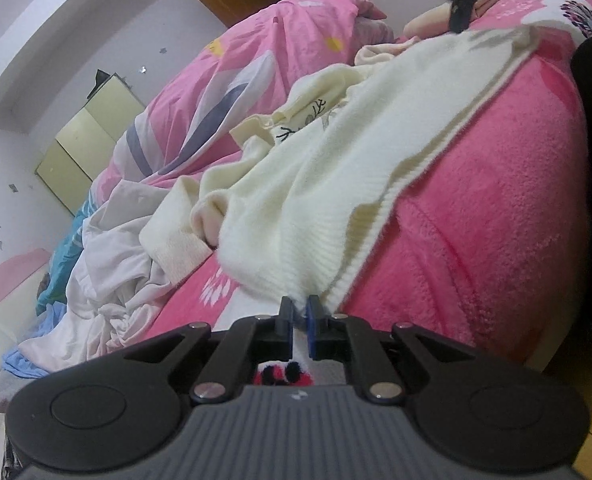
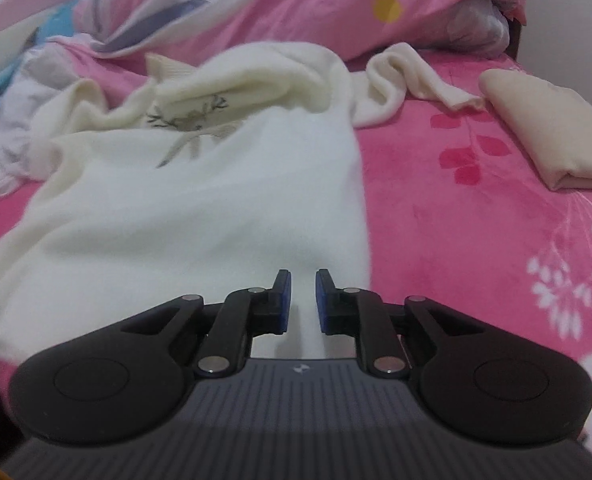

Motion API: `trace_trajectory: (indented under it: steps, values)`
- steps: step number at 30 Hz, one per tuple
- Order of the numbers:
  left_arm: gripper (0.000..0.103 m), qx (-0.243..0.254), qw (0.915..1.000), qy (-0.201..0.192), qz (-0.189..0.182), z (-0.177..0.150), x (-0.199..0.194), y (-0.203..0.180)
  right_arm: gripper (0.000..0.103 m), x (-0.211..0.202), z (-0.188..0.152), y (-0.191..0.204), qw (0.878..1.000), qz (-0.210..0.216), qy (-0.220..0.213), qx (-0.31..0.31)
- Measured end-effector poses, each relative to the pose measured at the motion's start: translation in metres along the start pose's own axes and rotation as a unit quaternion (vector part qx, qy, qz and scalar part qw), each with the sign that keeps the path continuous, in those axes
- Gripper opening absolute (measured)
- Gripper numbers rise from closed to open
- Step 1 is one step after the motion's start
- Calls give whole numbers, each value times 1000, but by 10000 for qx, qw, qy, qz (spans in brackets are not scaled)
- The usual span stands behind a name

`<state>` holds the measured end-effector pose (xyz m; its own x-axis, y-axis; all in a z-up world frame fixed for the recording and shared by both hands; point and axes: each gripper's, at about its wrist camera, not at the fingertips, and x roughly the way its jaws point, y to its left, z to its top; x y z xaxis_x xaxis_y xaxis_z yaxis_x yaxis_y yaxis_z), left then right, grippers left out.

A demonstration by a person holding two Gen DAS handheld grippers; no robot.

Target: Fold clothes

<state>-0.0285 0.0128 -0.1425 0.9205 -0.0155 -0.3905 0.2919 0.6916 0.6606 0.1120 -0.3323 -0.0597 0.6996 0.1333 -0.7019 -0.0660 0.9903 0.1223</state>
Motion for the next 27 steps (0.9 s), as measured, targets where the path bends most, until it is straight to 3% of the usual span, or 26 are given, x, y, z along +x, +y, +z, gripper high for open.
trace_trajectory:
  steps: [5,8,10,13,16,20,23,27]
  values:
    - [7,0,10000,-13,-55,-2,1,2,20,-30,-26,10,9985,552,-25,-48]
    - [10,-127,9999,8,-106,-1,1,5,21,-38,-38,55,9901,1142,-140,-803]
    - [13,-239,9996,23,-124,-2,1,8,24,-39,-45,98,9739,1558,-310,-1621]
    - [15,-456,9988,32,-165,-2,0,13,38,-34,-57,162,9351,1983,-470,-2899]
    - [15,-578,9982,8,-187,-1,-1,16,40,-22,-69,208,8987,1938,-539,-3897]
    - [15,-568,9981,-37,-238,-3,-2,15,38,-11,-78,239,8613,1965,-692,-4635]
    - [15,-637,9975,-46,-315,-4,-3,18,36,-3,-81,253,8454,1816,-700,-4974]
    - [15,-820,9958,-40,-416,-4,-4,22,28,0,-83,259,8381,1713,-718,-5129]
